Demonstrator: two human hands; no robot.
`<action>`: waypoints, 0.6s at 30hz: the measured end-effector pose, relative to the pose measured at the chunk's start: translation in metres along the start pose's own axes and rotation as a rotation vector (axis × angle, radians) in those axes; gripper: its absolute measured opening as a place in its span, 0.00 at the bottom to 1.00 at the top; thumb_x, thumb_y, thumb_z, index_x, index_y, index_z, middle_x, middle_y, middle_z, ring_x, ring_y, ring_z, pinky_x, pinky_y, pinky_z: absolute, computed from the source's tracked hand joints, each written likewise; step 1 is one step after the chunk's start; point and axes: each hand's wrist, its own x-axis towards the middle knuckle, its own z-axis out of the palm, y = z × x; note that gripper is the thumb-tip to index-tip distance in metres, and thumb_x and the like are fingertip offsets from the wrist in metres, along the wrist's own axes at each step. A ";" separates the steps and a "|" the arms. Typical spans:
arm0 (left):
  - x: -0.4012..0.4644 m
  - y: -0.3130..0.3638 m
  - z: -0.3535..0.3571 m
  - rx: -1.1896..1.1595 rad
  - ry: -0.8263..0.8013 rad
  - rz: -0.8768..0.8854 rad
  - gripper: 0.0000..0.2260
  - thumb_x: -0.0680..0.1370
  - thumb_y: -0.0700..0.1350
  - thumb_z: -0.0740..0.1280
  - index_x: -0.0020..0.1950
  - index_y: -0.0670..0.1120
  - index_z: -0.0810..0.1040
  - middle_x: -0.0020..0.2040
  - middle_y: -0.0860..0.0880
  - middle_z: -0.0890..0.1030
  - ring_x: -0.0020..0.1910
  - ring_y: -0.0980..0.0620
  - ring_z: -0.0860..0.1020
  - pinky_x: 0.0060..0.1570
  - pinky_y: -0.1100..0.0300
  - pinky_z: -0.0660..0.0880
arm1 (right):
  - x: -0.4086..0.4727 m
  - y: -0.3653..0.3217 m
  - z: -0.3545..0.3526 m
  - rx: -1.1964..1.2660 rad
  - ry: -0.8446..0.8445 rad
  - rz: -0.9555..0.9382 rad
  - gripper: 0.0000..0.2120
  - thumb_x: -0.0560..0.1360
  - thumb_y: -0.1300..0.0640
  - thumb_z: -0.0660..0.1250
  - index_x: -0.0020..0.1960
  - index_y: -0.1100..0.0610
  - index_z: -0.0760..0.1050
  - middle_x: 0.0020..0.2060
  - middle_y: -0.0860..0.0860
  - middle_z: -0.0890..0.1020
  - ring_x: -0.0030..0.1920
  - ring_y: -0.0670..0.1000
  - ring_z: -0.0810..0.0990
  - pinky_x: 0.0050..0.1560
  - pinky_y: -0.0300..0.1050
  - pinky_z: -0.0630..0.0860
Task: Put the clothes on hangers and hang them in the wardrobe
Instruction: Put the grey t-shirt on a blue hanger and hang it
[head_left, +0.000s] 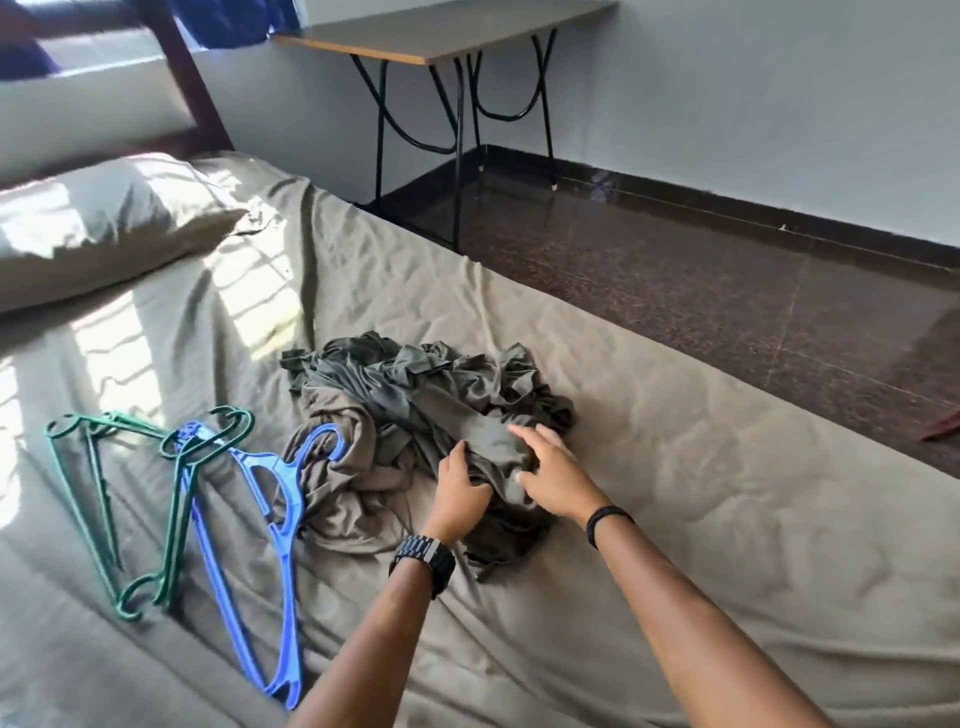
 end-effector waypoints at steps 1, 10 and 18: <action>0.003 -0.003 -0.004 -0.021 0.007 0.002 0.32 0.76 0.36 0.62 0.77 0.41 0.52 0.75 0.41 0.57 0.75 0.47 0.57 0.71 0.61 0.54 | 0.004 0.003 0.006 -0.008 -0.009 0.021 0.32 0.73 0.67 0.63 0.75 0.52 0.62 0.69 0.56 0.68 0.70 0.54 0.67 0.67 0.38 0.62; 0.004 -0.019 -0.012 -0.537 0.111 -0.009 0.20 0.78 0.51 0.67 0.66 0.46 0.66 0.54 0.51 0.77 0.50 0.58 0.76 0.51 0.65 0.73 | -0.024 0.004 0.005 -0.291 -0.181 -0.027 0.14 0.67 0.65 0.63 0.28 0.57 0.59 0.26 0.53 0.62 0.29 0.50 0.62 0.31 0.44 0.61; -0.026 -0.009 0.006 -0.826 0.024 -0.143 0.03 0.75 0.36 0.64 0.43 0.43 0.73 0.41 0.42 0.77 0.37 0.49 0.76 0.38 0.57 0.73 | -0.055 -0.004 -0.038 -0.541 -0.626 0.433 0.04 0.68 0.66 0.63 0.35 0.62 0.73 0.28 0.56 0.76 0.24 0.51 0.71 0.25 0.41 0.70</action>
